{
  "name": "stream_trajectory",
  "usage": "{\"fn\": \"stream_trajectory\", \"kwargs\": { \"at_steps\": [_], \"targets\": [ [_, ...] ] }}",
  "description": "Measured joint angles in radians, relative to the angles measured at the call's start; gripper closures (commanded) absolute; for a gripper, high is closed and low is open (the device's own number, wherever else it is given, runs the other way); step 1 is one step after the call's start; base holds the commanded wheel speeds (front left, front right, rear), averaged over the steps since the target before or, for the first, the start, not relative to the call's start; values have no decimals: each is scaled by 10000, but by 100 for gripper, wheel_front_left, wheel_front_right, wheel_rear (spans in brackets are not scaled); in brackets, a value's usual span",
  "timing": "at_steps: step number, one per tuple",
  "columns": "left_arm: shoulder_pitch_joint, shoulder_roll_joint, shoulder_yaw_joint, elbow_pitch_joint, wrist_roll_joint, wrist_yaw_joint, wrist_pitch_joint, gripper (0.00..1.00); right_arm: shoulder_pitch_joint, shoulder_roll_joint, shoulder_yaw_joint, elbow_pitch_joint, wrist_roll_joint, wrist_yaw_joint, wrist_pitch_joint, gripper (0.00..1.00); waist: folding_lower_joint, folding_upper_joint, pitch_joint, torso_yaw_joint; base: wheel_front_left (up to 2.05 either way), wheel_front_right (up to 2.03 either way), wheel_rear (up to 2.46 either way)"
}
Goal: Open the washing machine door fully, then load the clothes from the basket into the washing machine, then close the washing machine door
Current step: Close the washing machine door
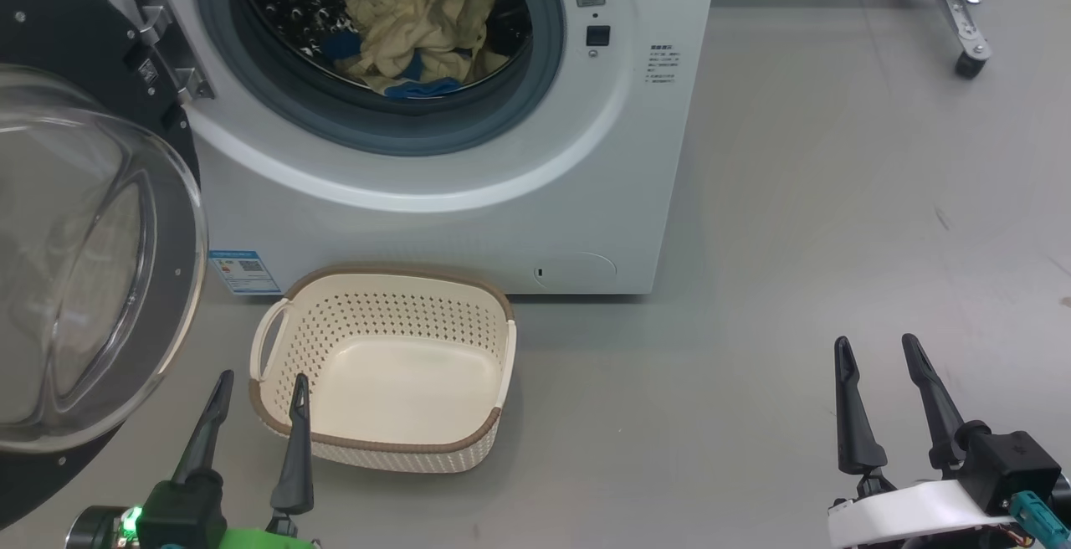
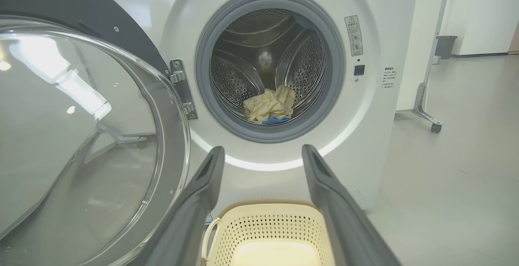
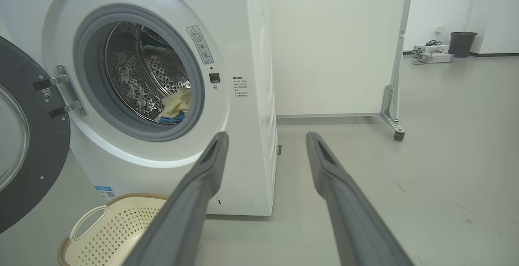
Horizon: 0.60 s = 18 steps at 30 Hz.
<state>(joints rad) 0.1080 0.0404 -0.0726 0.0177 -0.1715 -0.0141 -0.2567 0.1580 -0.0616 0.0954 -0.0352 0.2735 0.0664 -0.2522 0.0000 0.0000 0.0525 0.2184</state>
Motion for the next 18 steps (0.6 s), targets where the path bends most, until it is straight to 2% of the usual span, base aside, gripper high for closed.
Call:
{"fn": "stream_trajectory", "kwargs": {
  "at_steps": [11, 18],
  "targets": [
    [-4, 2, -19, -8, -2, 50, 0, 0, 16, -40, -17, -6, 0, 4, 0, 0, 0, 0, -8, 1044, 0, 0, 0],
    [-2, 6, -44, -27, -109, 270, 0, 0, 181, -61, 56, 0, -2, 15, 0, 0, 0, 0, -93, 1830, 0, 0, 0]
  ]
}}
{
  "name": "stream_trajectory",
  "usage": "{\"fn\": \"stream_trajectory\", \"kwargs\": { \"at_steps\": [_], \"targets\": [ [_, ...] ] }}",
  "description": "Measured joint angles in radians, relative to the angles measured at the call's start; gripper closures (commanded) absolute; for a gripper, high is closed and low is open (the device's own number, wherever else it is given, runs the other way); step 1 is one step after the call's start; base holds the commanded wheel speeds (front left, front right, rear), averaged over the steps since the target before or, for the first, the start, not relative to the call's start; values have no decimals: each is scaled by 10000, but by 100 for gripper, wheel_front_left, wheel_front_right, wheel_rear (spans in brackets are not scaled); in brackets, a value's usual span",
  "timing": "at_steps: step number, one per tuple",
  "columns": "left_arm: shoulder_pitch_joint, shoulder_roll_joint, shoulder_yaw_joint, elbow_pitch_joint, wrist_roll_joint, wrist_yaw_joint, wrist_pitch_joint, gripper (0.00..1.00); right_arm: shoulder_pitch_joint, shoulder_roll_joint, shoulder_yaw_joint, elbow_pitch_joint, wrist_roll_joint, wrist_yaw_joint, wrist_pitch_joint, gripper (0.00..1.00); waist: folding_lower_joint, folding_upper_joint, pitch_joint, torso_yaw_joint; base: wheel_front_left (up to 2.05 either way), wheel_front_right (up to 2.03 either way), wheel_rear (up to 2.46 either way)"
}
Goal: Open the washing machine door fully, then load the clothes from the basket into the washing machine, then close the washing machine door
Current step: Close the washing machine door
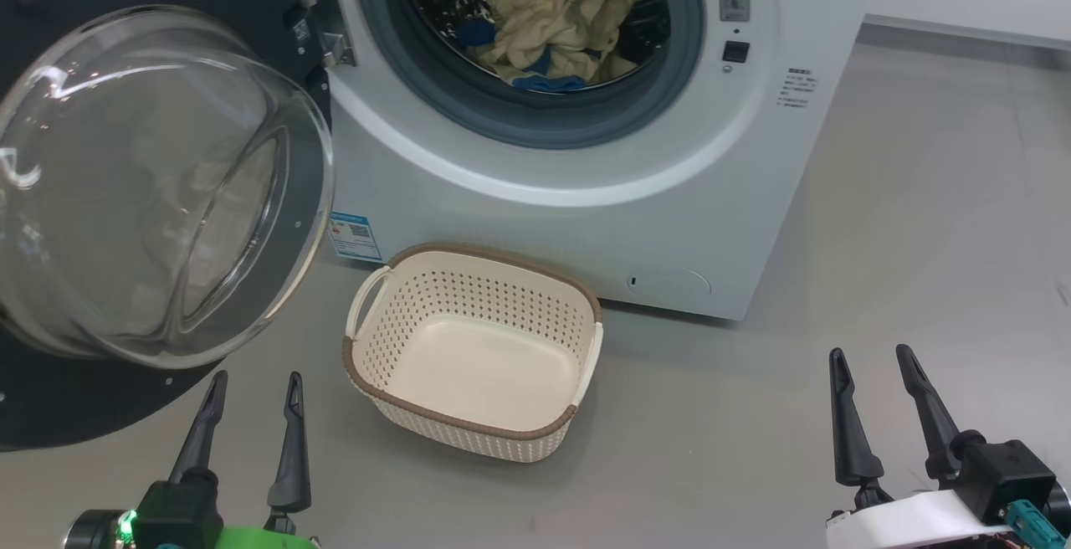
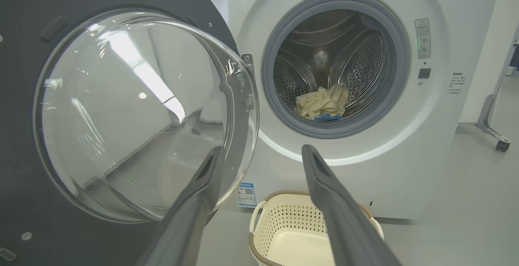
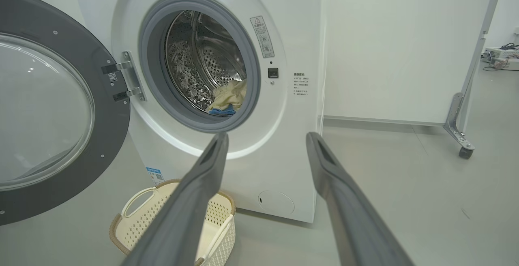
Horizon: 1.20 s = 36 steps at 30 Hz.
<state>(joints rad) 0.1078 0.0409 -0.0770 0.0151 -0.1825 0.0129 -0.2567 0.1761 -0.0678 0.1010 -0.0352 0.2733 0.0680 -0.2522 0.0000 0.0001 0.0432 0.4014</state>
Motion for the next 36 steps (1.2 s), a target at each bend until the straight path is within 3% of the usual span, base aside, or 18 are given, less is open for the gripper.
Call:
{"fn": "stream_trajectory", "kwargs": {
  "at_steps": [11, 26, 27, 28, 29, 36],
  "targets": [
    [393, 12, 477, -504, -295, 360, 0, 0, -63, -40, 685, -44, -36, 136, 236, 0, 0, 0, -16, 1172, 0, 0, 0],
    [777, 10, 782, -1218, -746, 715, 0, 0, -886, -247, 1216, 213, -105, 364, 535, 0, 0, 0, 269, 1473, 0, 0, 0],
    [778, 10, 780, -1227, -763, 715, 0, 9, -886, -247, 1229, 242, -104, 364, 535, 0, 0, 0, 270, 1473, 0, 0, 0],
    [779, 10, 771, -1302, -809, 715, 0, 75, -887, -247, 1235, 284, -104, 366, 537, 0, 0, 0, 274, 1471, 0, 0, 0],
    [779, 10, 763, -1329, -809, 715, 0, 100, -891, -249, 1235, 303, -102, 366, 535, 0, 0, 0, 277, 1469, 0, 0, 0],
    [797, 10, 725, -1494, -815, 717, 0, 100, -924, -255, 1221, 416, -63, 366, 535, 0, 0, 0, 287, 1452, 0, 0, 0]
  ]
}}
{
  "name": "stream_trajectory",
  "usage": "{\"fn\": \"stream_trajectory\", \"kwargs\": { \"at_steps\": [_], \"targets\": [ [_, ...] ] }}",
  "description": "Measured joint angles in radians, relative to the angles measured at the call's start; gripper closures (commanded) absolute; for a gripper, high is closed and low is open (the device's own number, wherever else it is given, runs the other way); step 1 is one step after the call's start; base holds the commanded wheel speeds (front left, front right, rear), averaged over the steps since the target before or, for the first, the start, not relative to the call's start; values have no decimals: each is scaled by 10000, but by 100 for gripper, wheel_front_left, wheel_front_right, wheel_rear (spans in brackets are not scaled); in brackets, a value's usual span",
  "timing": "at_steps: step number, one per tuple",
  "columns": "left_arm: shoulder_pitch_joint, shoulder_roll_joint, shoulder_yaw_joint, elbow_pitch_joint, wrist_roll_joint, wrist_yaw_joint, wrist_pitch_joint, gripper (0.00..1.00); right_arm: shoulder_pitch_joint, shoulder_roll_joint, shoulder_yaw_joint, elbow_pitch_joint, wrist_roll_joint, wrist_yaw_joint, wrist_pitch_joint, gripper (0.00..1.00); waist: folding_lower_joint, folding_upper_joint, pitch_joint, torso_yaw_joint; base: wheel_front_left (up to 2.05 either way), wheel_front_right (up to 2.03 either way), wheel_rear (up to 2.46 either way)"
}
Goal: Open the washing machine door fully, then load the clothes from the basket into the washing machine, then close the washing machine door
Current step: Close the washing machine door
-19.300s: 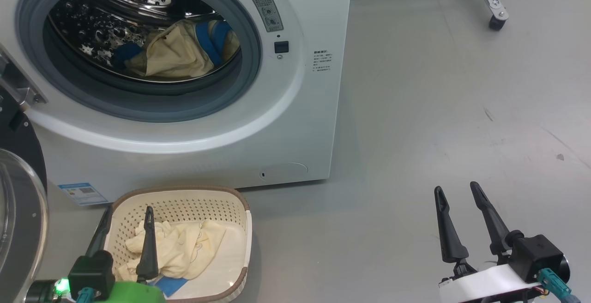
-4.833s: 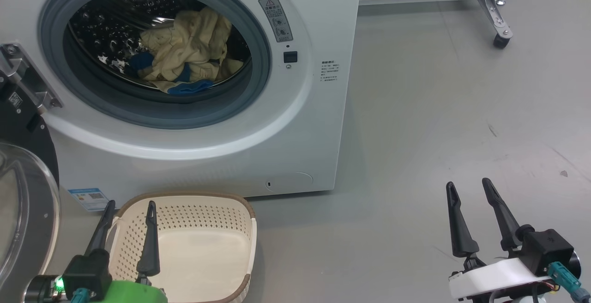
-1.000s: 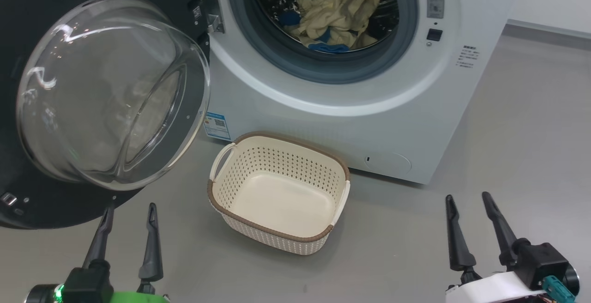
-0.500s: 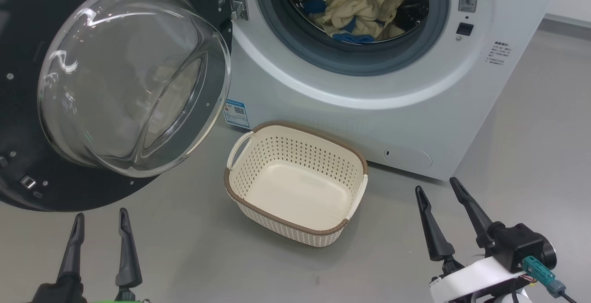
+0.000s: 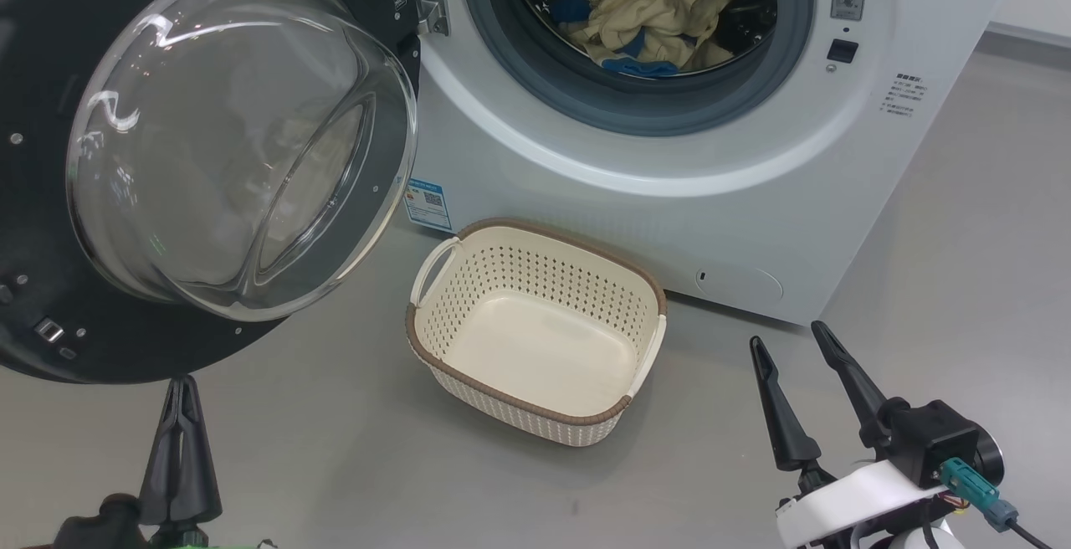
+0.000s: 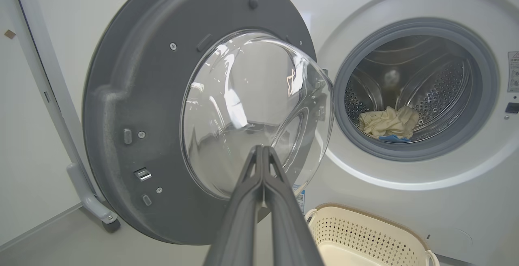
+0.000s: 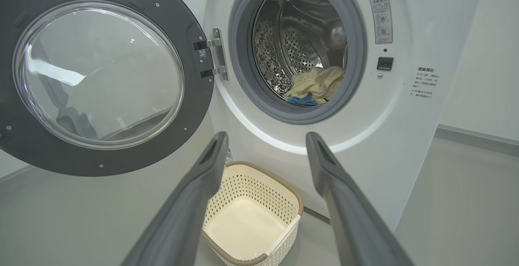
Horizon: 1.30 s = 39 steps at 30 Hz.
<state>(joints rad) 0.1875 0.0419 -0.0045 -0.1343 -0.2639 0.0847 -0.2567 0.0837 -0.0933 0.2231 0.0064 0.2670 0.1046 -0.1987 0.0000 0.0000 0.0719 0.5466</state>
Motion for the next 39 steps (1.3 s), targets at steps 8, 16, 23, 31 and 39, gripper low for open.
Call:
{"fn": "stream_trajectory", "kwargs": {
  "at_steps": [8, 16, 23, 31, 39],
  "targets": [
    [-18, 0, -222, -754, -1626, -301, 0, 100, -151, -15, 2, 63, 42, 15, 0, 0, 0, 0, 21, -6, 0, 0, 0],
    [-542, 6, -403, -2610, -7020, -872, -2, 100, -159, -54, -27, 58, 42, 15, -2, 0, 0, 0, 174, 9, 0, 0, 0],
    [-1066, -15, 485, -3965, -10330, -1319, -12, 100, -171, -82, -132, 50, 42, 10, -2, 0, 0, 0, 260, 38, 0, 0, 0],
    [-1622, -50, 2748, -4376, -12838, -1929, -13, 100, -185, -169, -190, -2, 42, -6, -2, 0, 0, 0, 451, 54, 0, 0, 0],
    [-2198, -59, 4330, -3777, -12903, -1958, -44, 100, -189, -247, -209, -56, 42, -6, 0, 0, 0, 0, 529, 45, 0, 0, 0]
  ]
}}
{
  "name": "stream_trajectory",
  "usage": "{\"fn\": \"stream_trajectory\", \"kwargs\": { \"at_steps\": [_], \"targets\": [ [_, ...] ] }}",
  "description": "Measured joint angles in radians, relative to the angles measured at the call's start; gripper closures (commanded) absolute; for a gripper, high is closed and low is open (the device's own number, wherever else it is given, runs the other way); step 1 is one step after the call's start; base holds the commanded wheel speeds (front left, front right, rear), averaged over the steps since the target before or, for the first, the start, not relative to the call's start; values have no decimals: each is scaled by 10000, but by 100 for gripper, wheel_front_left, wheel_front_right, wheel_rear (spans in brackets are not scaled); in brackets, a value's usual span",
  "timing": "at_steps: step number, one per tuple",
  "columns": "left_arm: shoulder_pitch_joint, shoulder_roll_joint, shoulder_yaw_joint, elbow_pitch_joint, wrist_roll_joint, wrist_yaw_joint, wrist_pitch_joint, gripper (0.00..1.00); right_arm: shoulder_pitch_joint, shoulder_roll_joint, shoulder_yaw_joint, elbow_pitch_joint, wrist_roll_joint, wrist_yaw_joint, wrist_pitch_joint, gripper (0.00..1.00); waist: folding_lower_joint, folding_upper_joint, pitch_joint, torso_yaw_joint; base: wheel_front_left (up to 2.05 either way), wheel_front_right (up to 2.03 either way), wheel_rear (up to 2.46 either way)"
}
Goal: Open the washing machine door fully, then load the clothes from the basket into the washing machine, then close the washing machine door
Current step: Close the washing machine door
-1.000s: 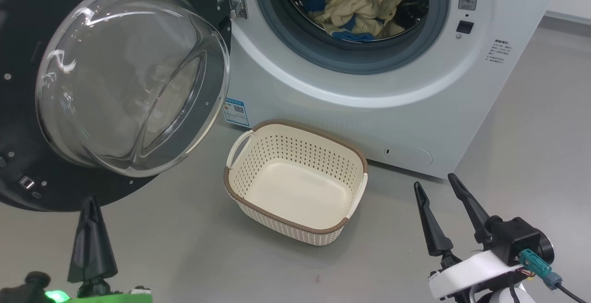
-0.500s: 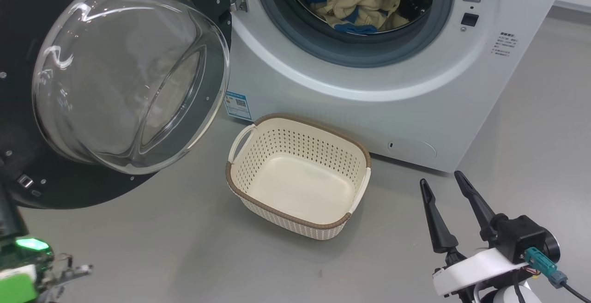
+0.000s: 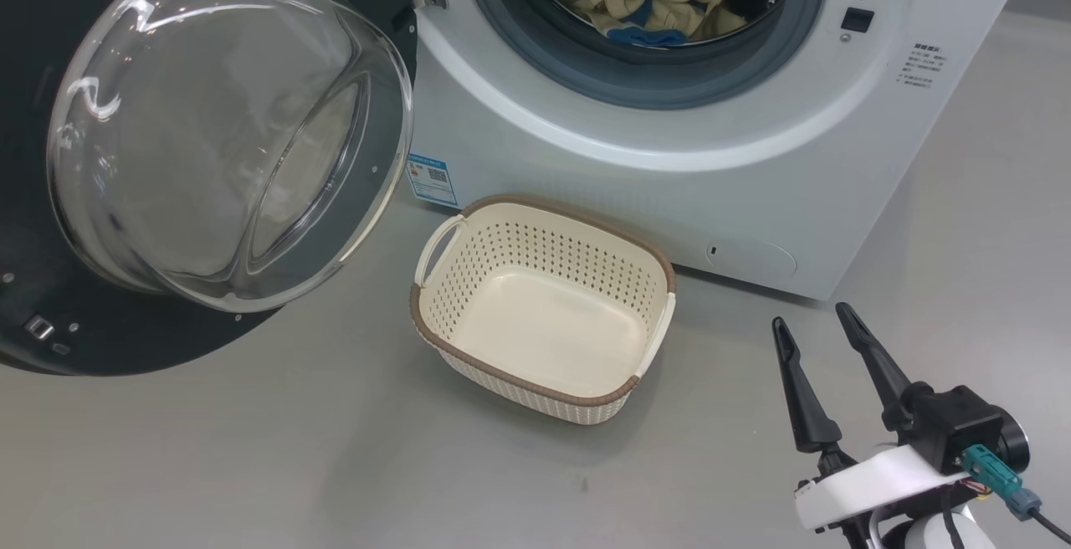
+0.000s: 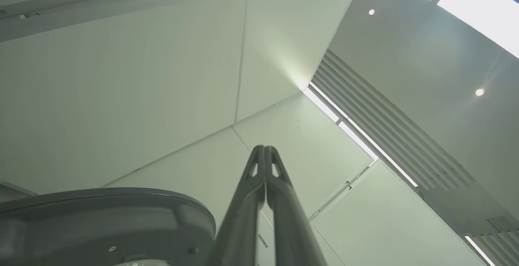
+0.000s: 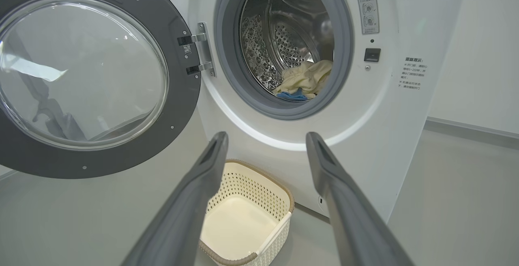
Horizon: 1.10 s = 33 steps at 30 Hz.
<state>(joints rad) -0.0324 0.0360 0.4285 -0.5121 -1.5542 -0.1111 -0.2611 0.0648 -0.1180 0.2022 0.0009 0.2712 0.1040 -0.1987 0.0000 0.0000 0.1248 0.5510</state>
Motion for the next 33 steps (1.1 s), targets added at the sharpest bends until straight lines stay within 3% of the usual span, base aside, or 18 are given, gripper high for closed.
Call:
{"fn": "stream_trajectory", "kwargs": {
  "at_steps": [5, 10, 18, 28, 33],
  "targets": [
    [-712, 1072, 826, 1308, -594, 52, 48, 100, -6, -59, -19, -109, -2, -12, 13, 0, 0, 0, 133, -35, 0, 0, 0],
    [-1244, 2161, 1183, 3135, -991, 886, 560, 100, -4, -84, -79, -219, -2, -102, 44, 0, 0, 0, 224, -80, 0, 0, 0],
    [-2327, 3179, 1112, 5486, -1248, 2080, 1220, 100, 5, -165, -219, -525, -6, -198, 127, 0, 0, 0, 542, -171, 0, 0, 0],
    [-3011, 4056, 1083, 7777, -1162, 2303, 1396, 100, 10, -389, -255, -913, -100, -249, 307, 0, 0, 0, 1005, -431, 0, 0, 0],
    [-3318, 4234, 311, 8508, -1089, 2305, 1914, 100, 9, -460, -307, -1051, -100, -251, 393, 0, 0, 0, 1235, -589, 0, 0, 0]
  ]
}}
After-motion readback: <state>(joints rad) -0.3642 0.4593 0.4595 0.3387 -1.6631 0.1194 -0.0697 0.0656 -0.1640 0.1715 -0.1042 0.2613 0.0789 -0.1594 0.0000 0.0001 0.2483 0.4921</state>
